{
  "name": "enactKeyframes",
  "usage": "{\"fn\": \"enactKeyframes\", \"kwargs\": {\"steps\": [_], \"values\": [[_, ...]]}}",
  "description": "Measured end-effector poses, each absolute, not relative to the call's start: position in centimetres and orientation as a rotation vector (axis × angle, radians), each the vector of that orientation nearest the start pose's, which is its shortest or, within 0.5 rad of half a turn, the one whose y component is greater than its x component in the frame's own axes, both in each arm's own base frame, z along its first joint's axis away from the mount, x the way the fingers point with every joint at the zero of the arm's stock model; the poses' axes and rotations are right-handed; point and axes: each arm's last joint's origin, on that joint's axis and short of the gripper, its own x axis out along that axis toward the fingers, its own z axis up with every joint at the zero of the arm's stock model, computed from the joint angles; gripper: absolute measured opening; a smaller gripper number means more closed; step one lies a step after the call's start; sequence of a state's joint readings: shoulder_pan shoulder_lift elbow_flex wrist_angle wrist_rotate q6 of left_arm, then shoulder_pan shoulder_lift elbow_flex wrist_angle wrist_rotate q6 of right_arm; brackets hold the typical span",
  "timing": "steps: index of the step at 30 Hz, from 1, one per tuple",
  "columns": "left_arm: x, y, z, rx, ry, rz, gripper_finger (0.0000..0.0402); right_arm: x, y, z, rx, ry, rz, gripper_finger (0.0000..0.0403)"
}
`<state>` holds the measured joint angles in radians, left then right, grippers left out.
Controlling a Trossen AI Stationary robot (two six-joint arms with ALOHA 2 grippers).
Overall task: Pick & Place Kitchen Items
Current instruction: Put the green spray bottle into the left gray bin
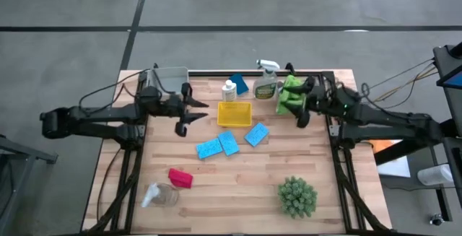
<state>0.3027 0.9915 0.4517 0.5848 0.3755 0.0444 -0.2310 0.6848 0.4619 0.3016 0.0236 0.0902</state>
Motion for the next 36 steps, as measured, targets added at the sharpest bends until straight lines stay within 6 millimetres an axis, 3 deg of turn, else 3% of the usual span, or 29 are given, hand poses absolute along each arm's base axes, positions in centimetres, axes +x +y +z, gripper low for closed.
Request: {"fn": "enactKeyframes", "kwargs": {"steps": [7, 12, 18, 27, 31, 36], "values": [[22.7, 6.2, 26.3, 0.017, 0.178, 0.012, 0.0146, 17.6, -2.4, 24.5, 0.053, -0.098, -0.203, 0.0283], [24.9, 7.0, 27.9, 0.04, 0.225, 0.04, 0.0146, 18.6, -1.6, 23.6, 0.016, -0.063, -0.155, 0.0283], [28.6, 8.6, 29.7, 0.149, 0.212, 0.058, 0.0146, 19.7, 0.1, 23.8, -0.083, -0.143, -0.075, 0.0283], [34.9, 13.9, 29.3, 0.224, 0.25, 0.125, 0.0146, 20.3, 3.1, 24.0, -0.196, -0.261, 0.055, 0.0283], [35.8, 17.0, 30.0, 0.22, 0.263, 0.178, 0.0146, 20.1, 3.9, 24.1, -0.198, -0.268, 0.095, 0.0283], [35.3, 19.3, 31.8, 0.196, 0.332, 0.215, 0.0146, 19.7, 4.5, 24.1, -0.197, -0.254, 0.13, 0.0283]]}}
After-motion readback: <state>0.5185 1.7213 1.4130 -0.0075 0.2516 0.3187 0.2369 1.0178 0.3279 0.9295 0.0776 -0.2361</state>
